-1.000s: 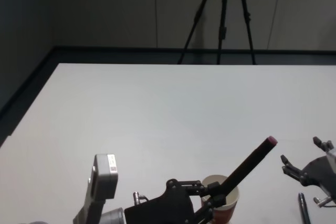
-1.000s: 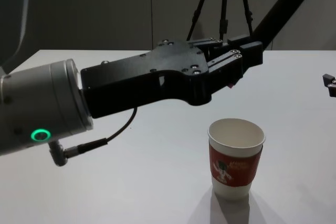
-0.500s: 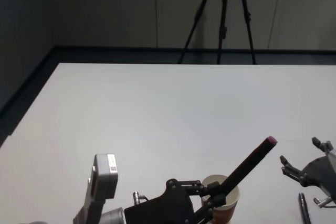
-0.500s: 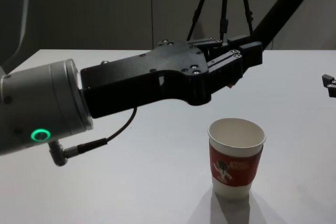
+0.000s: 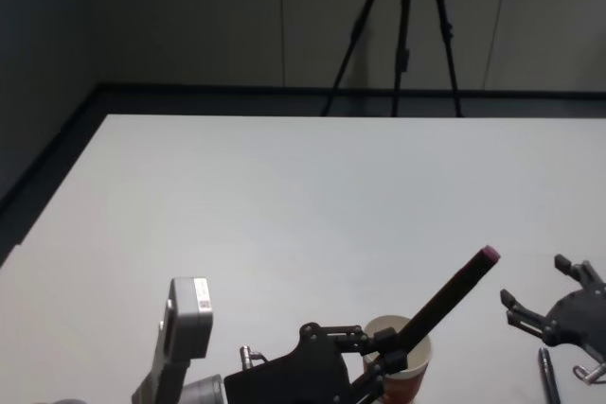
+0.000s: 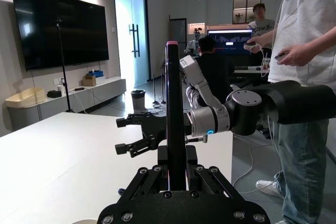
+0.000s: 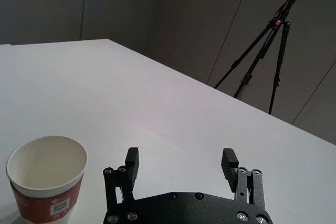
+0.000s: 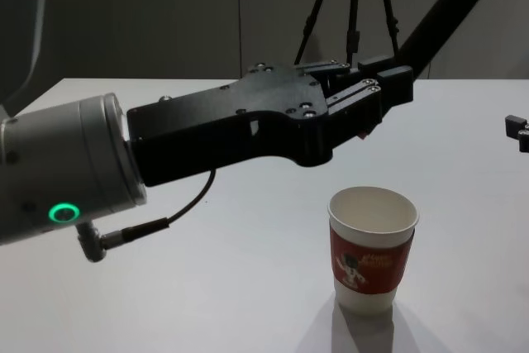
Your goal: Place the pen into the pen holder.
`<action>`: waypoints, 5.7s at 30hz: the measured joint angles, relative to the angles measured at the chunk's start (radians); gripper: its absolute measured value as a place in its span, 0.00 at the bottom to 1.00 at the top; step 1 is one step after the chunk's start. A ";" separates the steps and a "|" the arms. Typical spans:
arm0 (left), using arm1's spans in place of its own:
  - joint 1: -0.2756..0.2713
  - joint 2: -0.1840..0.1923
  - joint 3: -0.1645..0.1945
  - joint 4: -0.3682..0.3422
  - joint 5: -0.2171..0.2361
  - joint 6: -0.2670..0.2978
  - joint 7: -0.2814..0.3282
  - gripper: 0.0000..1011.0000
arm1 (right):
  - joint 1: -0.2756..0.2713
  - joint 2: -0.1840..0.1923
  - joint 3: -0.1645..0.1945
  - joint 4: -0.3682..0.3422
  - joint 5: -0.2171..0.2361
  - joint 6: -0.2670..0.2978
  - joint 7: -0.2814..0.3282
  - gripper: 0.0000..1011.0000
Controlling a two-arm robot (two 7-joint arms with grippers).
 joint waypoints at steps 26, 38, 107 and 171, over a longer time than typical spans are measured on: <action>0.000 0.000 0.000 0.000 0.000 0.000 0.000 0.18 | -0.089 0.056 0.091 -0.090 0.205 0.020 0.312 0.99; 0.000 0.000 0.000 0.000 0.000 0.000 0.000 0.18 | -0.120 0.073 0.124 -0.120 0.285 0.026 0.452 0.99; 0.000 0.000 0.000 0.000 0.000 0.000 0.000 0.18 | -0.038 0.119 0.002 -0.119 0.563 0.032 0.775 0.99; 0.000 0.000 0.000 0.000 0.000 0.000 0.000 0.18 | 0.038 0.013 -0.108 -0.119 0.535 0.029 0.704 0.99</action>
